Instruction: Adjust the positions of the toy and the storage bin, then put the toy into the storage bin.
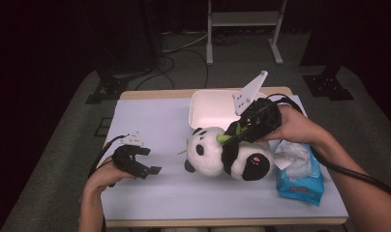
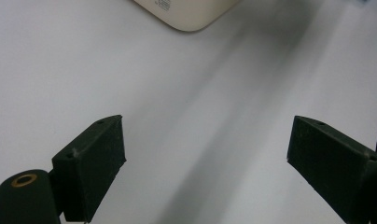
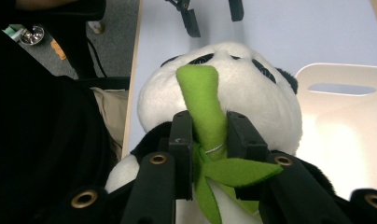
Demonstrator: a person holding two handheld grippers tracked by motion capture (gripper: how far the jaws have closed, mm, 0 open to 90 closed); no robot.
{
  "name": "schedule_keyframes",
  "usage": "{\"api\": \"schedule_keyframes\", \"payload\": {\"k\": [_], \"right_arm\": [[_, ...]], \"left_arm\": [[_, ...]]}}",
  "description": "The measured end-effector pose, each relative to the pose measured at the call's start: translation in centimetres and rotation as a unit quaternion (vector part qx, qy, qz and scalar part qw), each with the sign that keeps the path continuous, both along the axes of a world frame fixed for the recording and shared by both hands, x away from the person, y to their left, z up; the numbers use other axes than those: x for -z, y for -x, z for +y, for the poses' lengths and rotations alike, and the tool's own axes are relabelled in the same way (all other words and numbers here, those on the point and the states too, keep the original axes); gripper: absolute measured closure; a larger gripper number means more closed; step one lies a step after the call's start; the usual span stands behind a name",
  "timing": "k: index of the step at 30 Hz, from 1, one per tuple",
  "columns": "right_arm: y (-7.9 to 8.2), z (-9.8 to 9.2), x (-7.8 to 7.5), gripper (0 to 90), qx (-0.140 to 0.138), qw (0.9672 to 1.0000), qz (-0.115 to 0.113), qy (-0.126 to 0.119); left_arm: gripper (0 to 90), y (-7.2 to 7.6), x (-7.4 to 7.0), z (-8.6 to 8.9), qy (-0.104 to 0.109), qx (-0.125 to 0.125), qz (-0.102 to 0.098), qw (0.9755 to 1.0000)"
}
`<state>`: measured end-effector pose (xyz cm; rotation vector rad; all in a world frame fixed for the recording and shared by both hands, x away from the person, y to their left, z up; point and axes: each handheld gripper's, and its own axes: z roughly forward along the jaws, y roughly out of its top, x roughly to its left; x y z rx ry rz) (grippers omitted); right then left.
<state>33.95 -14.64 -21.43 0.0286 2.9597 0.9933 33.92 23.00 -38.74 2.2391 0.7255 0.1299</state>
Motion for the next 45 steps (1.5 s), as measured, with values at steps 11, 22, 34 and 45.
{"api": "schedule_keyframes", "payload": {"k": [11, 22, 34, 45], "right_arm": [[-1.1, -1.0, -2.5, 72.5, 0.015, 0.9997, -0.011, -0.013], [-2.8, -1.7, -3.9, 72.4, 0.028, 0.9994, -0.018, -0.014], [-5.3, -2.3, -5.2, 72.4, 0.044, 0.9986, -0.025, -0.015], [-7.8, -2.0, -6.4, 72.4, 0.053, 0.9982, -0.03, -0.001]], "left_arm": [[10.4, -0.3, 0.4, 0.0, 0.005, 0.003, 0.007, 1.0], [10.3, -0.6, 0.6, 0.4, 0.008, -0.002, 0.01, 0.9999], [10.3, -0.8, 0.6, 0.6, 0.013, -0.003, 0.011, 0.9998], [10.2, -0.8, 0.6, 0.7, 0.017, -0.003, 0.011, 0.9998]]}}
